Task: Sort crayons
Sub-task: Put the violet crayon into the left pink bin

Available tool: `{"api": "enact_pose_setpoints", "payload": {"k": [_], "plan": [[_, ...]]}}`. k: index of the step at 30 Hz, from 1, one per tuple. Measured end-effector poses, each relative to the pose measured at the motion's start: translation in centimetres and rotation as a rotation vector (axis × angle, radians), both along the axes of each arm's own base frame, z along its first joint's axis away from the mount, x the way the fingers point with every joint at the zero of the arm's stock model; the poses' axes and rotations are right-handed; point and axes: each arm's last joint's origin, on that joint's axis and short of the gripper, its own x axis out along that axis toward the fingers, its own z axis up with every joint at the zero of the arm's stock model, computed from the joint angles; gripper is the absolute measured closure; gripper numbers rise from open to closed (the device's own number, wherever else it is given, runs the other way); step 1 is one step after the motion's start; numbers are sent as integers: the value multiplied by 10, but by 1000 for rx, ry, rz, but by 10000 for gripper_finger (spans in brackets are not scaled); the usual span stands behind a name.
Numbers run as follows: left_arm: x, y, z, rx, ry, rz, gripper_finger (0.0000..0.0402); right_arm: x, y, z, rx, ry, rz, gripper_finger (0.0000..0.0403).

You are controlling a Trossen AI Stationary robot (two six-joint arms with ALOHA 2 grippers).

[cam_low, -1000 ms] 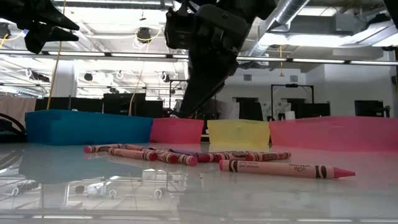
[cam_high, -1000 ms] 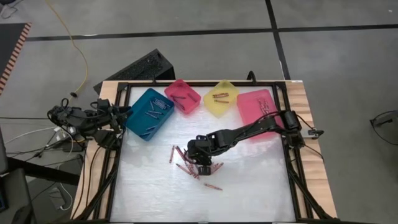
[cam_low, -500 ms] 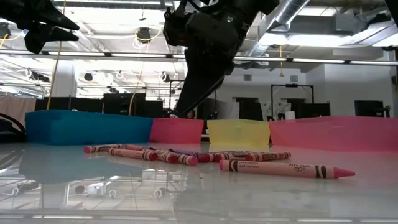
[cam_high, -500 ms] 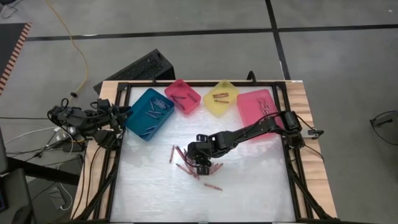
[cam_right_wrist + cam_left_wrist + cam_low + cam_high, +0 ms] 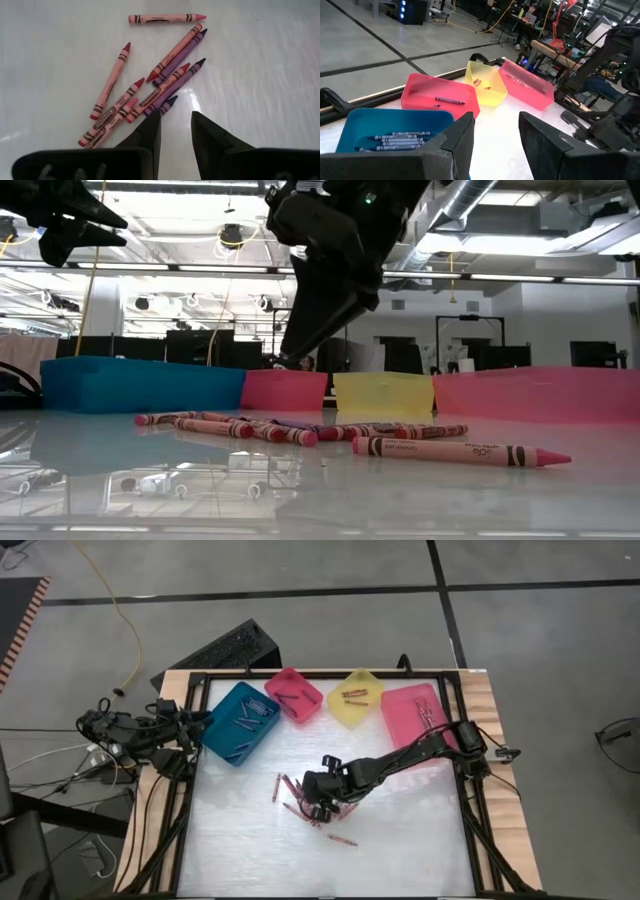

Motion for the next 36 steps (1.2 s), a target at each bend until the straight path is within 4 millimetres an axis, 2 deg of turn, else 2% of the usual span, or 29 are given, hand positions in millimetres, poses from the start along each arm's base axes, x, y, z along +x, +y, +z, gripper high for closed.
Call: {"api": "enact_pose_setpoints", "payload": {"k": [13,24,36], "plan": [[0,0,0,0,0,-1,256,-5,18,0,-30,-56,-130,301],[0,0,-1,3,13,-9,256,5,32,-37,-15,-21,-144,301],[0,0,-2,-19,10,-13,256,4,33,-37,4,-23,-171,301]]}}
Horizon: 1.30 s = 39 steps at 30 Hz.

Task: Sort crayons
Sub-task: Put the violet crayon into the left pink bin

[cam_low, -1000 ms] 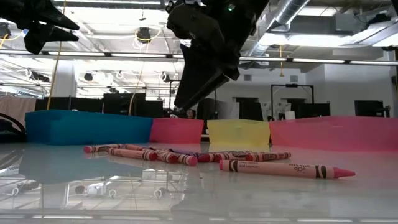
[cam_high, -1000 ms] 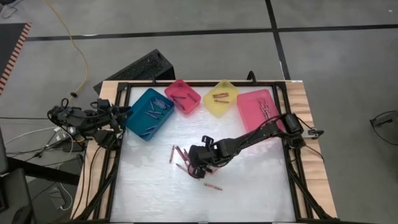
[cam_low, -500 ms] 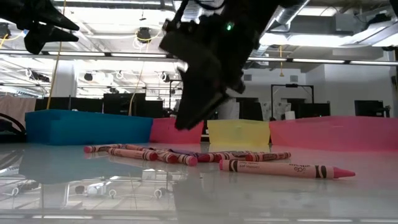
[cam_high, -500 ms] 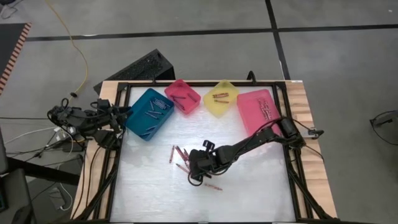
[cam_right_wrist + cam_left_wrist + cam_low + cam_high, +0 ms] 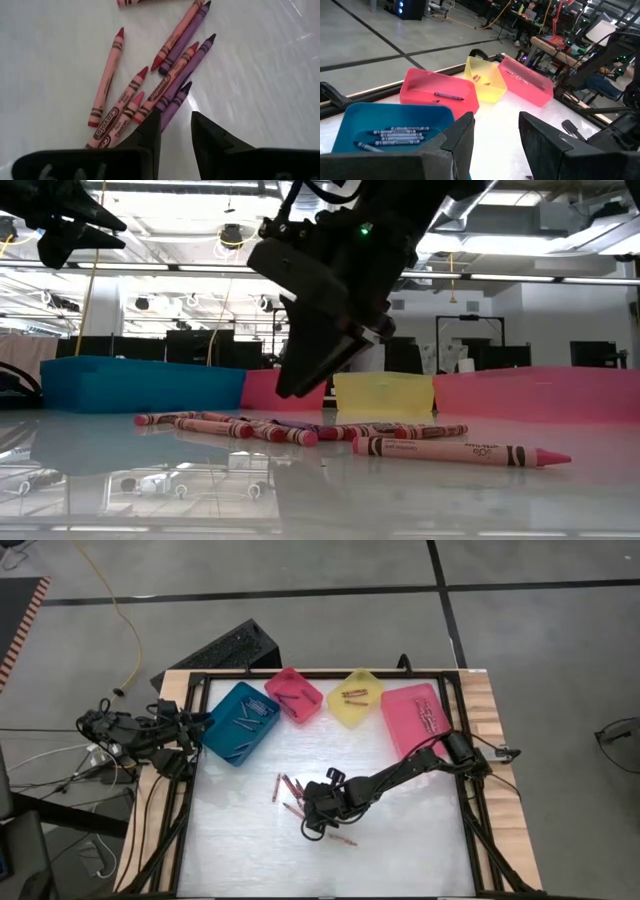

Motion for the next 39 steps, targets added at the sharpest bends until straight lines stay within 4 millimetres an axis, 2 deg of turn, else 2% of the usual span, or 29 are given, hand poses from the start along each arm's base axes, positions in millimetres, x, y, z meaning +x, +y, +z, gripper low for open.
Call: {"api": "enact_pose_setpoints", "payload": {"k": [5,16,28,39], "plan": [[0,0,0,0,-1,0,256,-1,0,0,5,1,-9,301],[0,0,0,0,1,-5,256,3,7,-17,35,5,-36,301],[0,0,0,-10,-5,-6,256,1,7,-19,42,25,-61,301],[0,0,0,-12,-7,-5,256,-8,-3,-24,86,114,-219,316]]}}
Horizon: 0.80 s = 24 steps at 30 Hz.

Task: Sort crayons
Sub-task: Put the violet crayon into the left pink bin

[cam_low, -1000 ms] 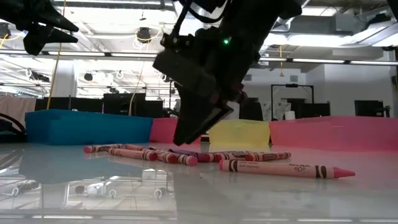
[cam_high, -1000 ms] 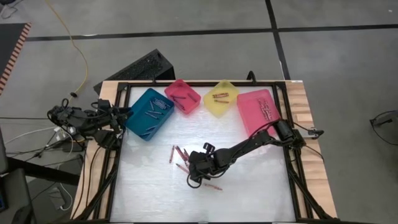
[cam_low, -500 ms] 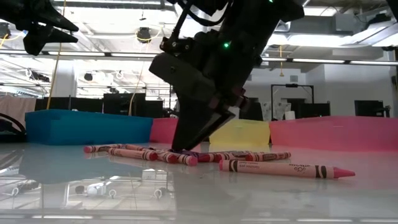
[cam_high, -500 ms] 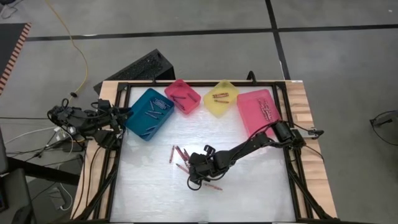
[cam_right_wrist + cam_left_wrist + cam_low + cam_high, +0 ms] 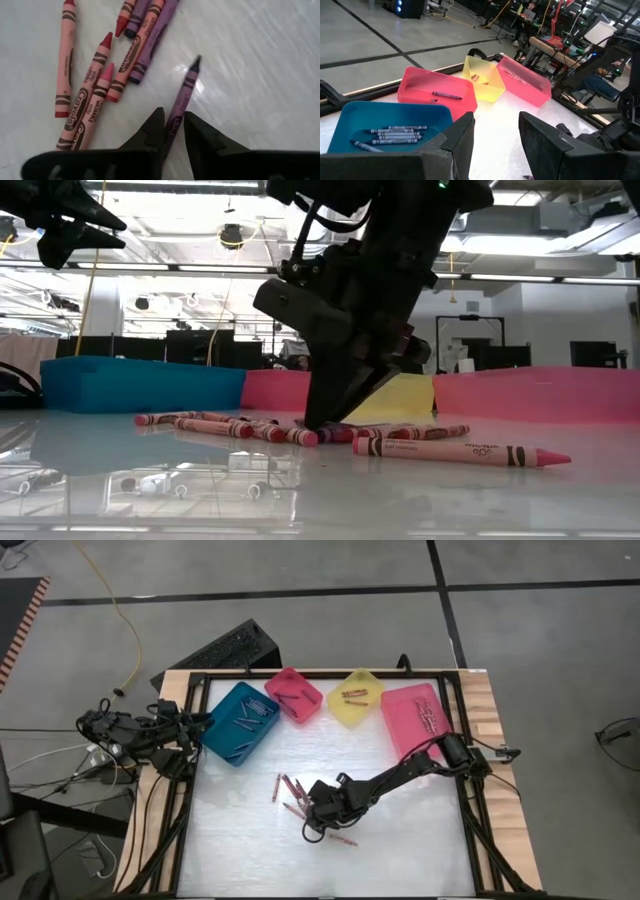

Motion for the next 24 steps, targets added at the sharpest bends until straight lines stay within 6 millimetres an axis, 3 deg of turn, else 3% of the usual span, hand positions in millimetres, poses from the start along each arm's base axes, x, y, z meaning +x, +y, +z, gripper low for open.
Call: {"api": "enact_pose_setpoints", "payload": {"k": [9,17,24], "plan": [[0,0,0,0,-1,0,256,4,-14,0,-4,21,5,393],[0,0,0,0,-1,1,256,19,-43,9,-65,-11,51,400],[0,0,0,0,-1,2,256,37,-77,31,-141,-34,93,400]]}}
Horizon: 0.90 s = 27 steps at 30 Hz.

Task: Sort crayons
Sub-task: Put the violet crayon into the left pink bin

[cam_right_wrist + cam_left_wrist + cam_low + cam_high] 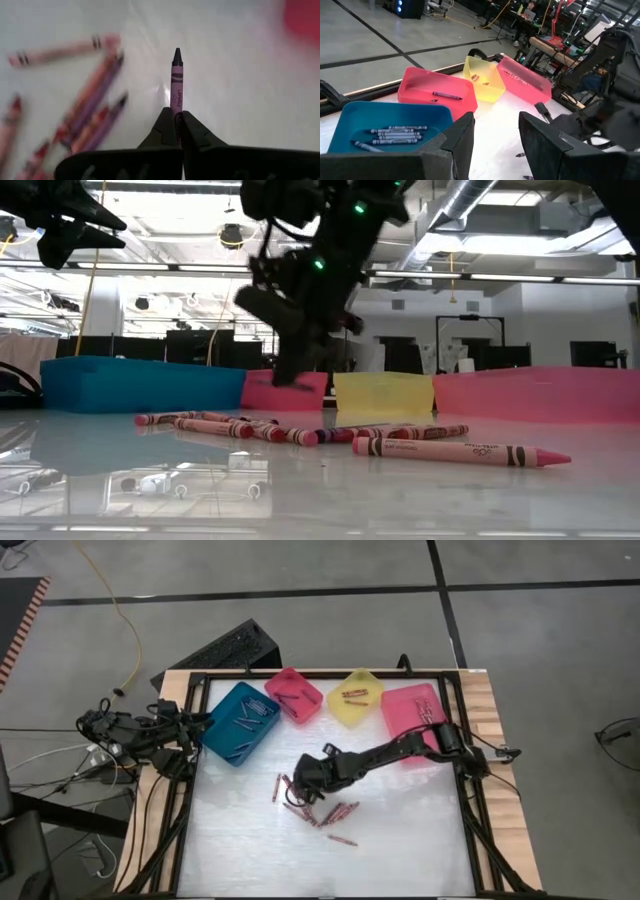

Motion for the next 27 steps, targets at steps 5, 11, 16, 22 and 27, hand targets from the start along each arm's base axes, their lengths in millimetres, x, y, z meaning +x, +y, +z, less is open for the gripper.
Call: {"api": "enact_pose_setpoints", "payload": {"k": [5,11,16,22,27], "plan": [[0,0,0,0,0,0,256,15,-33,28,-80,-42,43,400],[0,0,0,0,0,0,256,26,-96,64,-160,-119,-18,401],[0,0,0,2,2,-1,256,24,-153,74,-191,-205,-130,401],[0,0,0,3,3,-1,256,17,-205,62,-122,-245,-221,399],[0,0,0,4,6,-2,256,17,-221,47,-55,-241,-231,378]]}}
